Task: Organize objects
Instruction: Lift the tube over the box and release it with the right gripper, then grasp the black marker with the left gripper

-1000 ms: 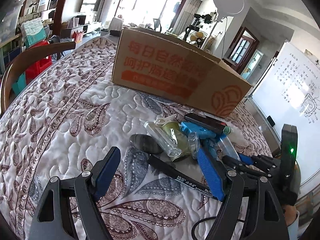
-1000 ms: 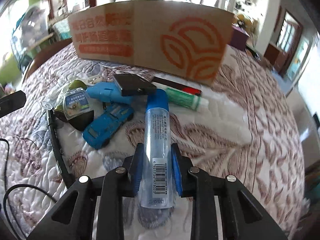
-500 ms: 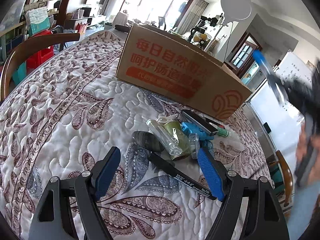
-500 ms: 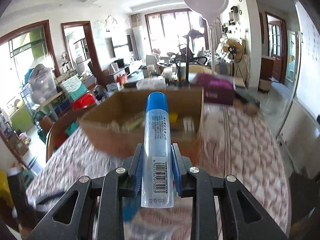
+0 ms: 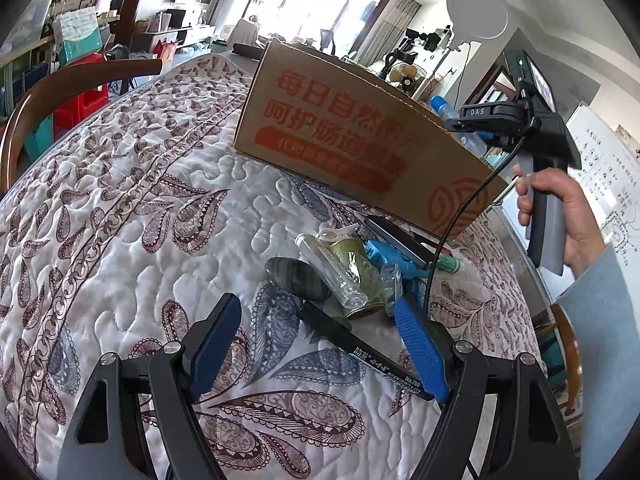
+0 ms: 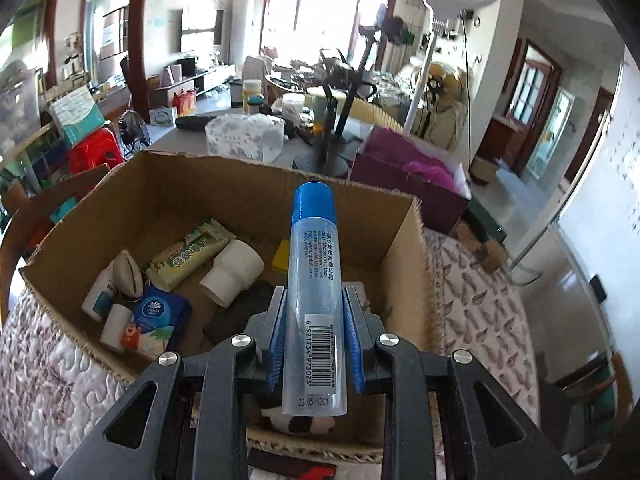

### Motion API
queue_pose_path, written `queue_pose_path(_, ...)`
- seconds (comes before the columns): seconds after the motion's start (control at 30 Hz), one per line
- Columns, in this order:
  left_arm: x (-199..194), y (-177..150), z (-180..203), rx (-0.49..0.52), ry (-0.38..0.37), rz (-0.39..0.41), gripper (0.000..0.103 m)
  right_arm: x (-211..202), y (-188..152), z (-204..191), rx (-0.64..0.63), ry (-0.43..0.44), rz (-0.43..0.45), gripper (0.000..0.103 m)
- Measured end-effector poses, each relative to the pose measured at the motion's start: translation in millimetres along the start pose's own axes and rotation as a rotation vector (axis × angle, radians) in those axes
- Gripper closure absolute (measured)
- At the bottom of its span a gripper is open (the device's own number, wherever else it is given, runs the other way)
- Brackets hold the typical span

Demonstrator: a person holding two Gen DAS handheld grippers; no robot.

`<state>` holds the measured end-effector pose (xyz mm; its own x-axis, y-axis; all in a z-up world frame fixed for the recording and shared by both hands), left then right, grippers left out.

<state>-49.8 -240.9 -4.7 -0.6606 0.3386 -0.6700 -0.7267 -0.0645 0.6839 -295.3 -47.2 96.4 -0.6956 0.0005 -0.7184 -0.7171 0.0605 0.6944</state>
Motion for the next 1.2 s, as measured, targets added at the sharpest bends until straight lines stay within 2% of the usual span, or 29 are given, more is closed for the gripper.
queue_pose_path(0.07, -0.4, 0.3, -2.2, -0.01, -0.002, 0.001, 0.023, 0.4, -2.1, 4.5, 0.026, 0.02, 0.001, 0.103)
queue_pose_path(0.2, -2.1, 1.2, -7.5, -0.033, -0.004, 0.005, 0.023, -24.0, -6.3, 7.5, 0.019, 0.036, 0.065, 0.103)
queue_pose_path(0.37, -0.9, 1.0, -13.2, -0.056, -0.002, 0.0, 0.023, -92.0, -29.8, 12.8, 0.025, 0.123, 0.185, 0.103)
queue_pose_path(0.47, 1.6, -0.4, -11.0, -0.051, -0.014, -0.015, 0.023, -131.2, -61.9, 17.7, 0.01, 0.169, 0.237, 0.103)
queue_pose_path(0.57, 7.0, -4.2, -0.4, -0.017, -0.037, -0.045, 0.023, -153.2, -103.8, 24.5, -0.008, 0.184, 0.242, 0.103)
queue_pose_path(0.67, 17.3, -11.7, 13.9, 0.012, -0.081, -0.105, 0.025, -154.7, -141.9, 36.1, 0.013, 0.195, 0.214, 0.103)
queue_pose_path(0.77, 26.0, -19.0, 30.8, 0.056, -0.09, -0.139, 0.032, -142.2, -177.8, 52.5, 0.072, 0.182, 0.16, 0.103)
queue_pose_path(0.9, 38.7, -24.8, 46.3, 0.094, -0.048, -0.185, 0.045, -122.0, -209.6, 74.3, 0.176, 0.164, 0.095, 0.103)
queue_pose_path(1.03, 45.9, -21.0, 57.1, 0.141, 0.067, -0.195, 0.054, -106.6, -222.7, 87.7, 0.245, 0.189, 0.048, 0.103)
queue_pose_path(1.1, 49.8, -20.4, 65.1, 0.192, 0.131, -0.198, 0.055, -105.6, -224.7, 87.2, 0.242, 0.202, 0.041, 0.103)
queue_pose_path(1.13, 50.7, -21.4, 69.0, 0.231, 0.166, -0.204, 0.064, -106.7, -225.0, 87.1, 0.235, 0.202, 0.049, 0.103)
queue_pose_path(1.17, 52.2, -23.7, 74.9, 0.297, 0.216, -0.211, 0.068, -108.1, -225.5, 86.2, 0.223, 0.202, 0.055, 0.103)
queue_pose_path(1.2, 52.7, -26.0, 77.2, 0.34, 0.232, -0.212, 0.069, -107.9, -226.3, 85.6, 0.212, 0.208, 0.056, 0.103)
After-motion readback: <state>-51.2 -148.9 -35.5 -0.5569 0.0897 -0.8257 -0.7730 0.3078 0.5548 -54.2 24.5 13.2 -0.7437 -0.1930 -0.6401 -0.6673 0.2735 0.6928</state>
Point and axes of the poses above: each gripper's, at about its wrist camera, not at the fingertips, and x roughly the way its jaws point, z to its right, y to its top, the point moved 5 cm from there along x, roughly the way its jaws point, and after that the axes turned 13 degrees about x, right-handed, at the moved point
